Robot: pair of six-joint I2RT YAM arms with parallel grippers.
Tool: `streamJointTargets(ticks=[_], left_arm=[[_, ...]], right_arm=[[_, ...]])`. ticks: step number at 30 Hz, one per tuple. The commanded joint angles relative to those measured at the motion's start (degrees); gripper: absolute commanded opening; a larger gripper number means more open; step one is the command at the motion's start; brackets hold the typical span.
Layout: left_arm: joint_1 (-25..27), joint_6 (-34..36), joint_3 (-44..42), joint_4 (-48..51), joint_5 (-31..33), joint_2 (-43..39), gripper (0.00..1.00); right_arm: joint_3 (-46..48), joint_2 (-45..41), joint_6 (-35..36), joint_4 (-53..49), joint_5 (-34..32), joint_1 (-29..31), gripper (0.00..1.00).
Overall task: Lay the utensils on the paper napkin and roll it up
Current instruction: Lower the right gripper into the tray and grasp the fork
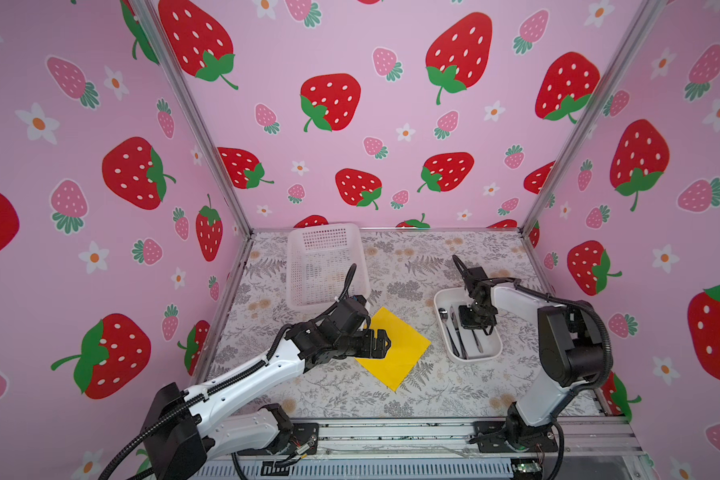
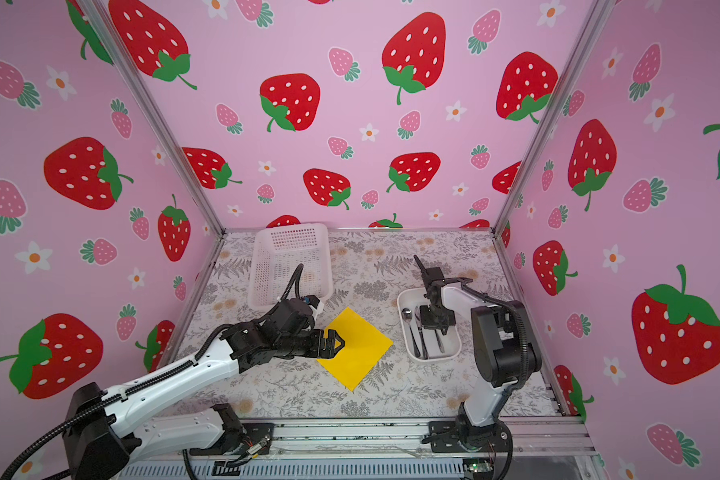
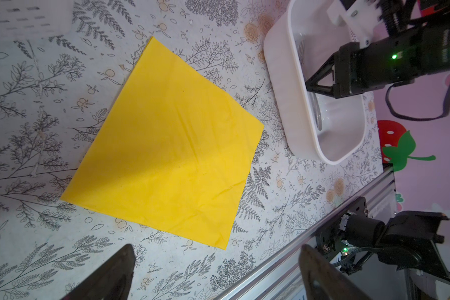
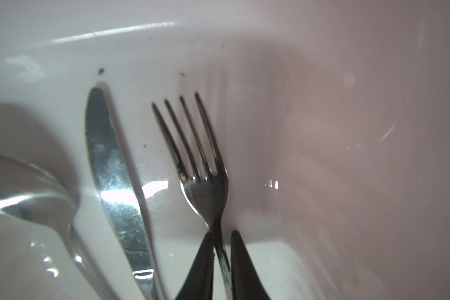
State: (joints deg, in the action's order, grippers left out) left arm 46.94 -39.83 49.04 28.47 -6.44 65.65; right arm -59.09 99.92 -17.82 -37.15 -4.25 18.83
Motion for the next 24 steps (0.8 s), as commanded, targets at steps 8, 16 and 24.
streamJointTargets(ticks=[8,16,24], left_arm=[[0.18,-2.18,-1.71,-1.47,1.66,-5.69,0.99],[0.21,-2.11,-0.29,0.80,4.05,-5.65,0.99],[0.12,-2.94,-0.20,2.21,6.97,-5.13,0.99]], right_arm=[[2.03,4.07,0.42,-3.48,-1.56,1.21,0.05],[-0.85,-4.36,-0.28,-4.10,0.12,1.24,0.00],[-4.53,-15.09,-1.66,-8.94,4.45,1.88,0.00]])
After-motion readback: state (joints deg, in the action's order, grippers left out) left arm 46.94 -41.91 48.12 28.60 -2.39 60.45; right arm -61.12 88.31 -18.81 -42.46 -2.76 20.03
